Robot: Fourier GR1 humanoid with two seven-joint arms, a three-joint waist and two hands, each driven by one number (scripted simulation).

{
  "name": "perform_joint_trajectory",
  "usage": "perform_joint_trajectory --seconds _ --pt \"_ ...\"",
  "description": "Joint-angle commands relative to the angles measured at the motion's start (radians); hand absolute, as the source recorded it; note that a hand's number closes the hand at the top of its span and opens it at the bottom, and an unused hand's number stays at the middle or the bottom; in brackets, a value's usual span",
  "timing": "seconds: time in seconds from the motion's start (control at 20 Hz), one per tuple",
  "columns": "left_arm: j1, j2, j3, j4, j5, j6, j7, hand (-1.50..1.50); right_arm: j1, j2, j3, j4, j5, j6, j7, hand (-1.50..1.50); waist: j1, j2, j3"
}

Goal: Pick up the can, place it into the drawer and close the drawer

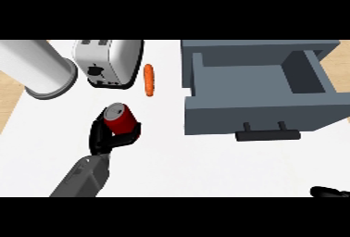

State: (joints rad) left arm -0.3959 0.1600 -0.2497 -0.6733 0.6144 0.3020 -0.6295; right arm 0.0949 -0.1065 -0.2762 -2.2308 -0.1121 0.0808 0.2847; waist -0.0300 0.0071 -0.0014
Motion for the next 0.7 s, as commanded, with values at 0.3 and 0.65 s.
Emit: perform_joint_trajectory --seconds 0.3,0.65 --pt "-0.205 -0.017 0.036 0.109 -0.063 -0.186 0.057 1.50 0.002 -0.009 -0.043 -0.022 0.000 -0.004 0.000 -1.50 0.018 -0.006 0.001" --pt "-0.331 -0.008 -0.015 -0.046 -0.138 -0.087 0.253 1.50 -0.009 -0.034 -0.077 0.026 -0.022 0.021 -0.023 -1.50 0.023 -0.008 0.002"
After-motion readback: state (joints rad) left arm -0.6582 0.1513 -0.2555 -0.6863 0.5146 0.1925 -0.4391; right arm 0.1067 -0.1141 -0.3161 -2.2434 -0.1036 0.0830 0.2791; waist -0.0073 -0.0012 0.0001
